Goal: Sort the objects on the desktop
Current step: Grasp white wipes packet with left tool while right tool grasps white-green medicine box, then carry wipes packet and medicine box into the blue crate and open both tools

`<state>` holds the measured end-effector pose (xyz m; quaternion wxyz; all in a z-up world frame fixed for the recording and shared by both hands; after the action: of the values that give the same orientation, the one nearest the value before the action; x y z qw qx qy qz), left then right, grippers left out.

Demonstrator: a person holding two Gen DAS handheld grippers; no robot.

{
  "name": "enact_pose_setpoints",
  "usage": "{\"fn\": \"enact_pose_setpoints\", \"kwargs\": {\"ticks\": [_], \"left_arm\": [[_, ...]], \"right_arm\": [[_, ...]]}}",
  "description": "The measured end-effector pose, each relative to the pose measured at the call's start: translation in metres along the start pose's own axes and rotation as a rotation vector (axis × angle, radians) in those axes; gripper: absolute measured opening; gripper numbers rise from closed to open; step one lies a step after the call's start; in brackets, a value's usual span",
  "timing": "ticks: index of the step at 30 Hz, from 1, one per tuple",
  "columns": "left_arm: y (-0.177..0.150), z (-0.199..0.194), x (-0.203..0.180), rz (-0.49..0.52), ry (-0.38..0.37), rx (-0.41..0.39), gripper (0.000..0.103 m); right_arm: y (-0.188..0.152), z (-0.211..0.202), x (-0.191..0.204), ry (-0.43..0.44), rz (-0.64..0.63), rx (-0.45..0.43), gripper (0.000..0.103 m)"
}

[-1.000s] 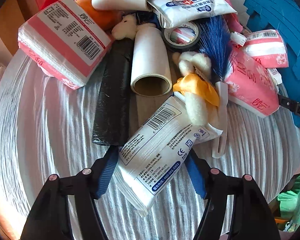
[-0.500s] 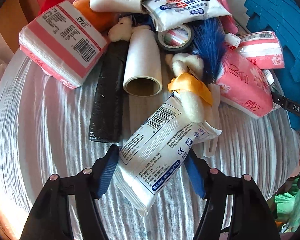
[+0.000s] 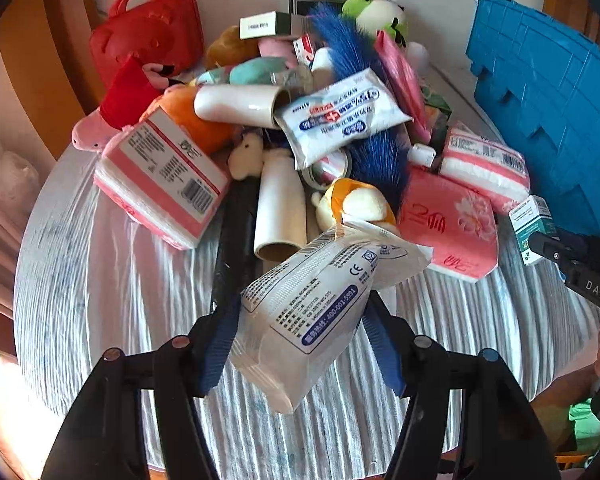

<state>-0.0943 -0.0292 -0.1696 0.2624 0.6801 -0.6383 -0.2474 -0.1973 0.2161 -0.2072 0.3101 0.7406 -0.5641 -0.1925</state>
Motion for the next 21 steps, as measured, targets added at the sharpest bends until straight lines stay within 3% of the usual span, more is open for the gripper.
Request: {"fn": "enact_pose_setpoints", "kwargs": {"ticks": [2, 7, 15, 21], "left_arm": [[0.035, 0.018, 0.024, -0.002, 0.005, -0.040, 0.061], [0.067, -0.008, 0.030, -0.008, 0.017, -0.162, 0.061], [0.115, -0.043, 0.009, -0.013, -0.010, -0.330, 0.061], [0.149, -0.072, -0.023, 0.003, -0.049, -0.445, 0.061]], "right_arm": [[0.003, -0.012, 0.025, 0.009, -0.015, -0.044, 0.038], [0.036, -0.032, 0.056, 0.036, -0.048, -0.144, 0.038], [0.081, -0.076, 0.069, 0.048, -0.077, -0.330, 0.038], [0.111, -0.121, 0.062, 0.010, -0.084, -0.476, 0.039]]}}
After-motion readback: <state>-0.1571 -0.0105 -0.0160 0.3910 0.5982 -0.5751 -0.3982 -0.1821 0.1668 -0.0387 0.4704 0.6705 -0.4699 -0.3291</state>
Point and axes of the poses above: each gripper's, at about its wrist camera, not at the fingertips, and z roughly the way its jaws point, x to its left, y to its top, the point moved 2 cm from there along z, roughly the way its jaws point, and after that the axes turned 10 degrees about -x, right-handed, at the moved point
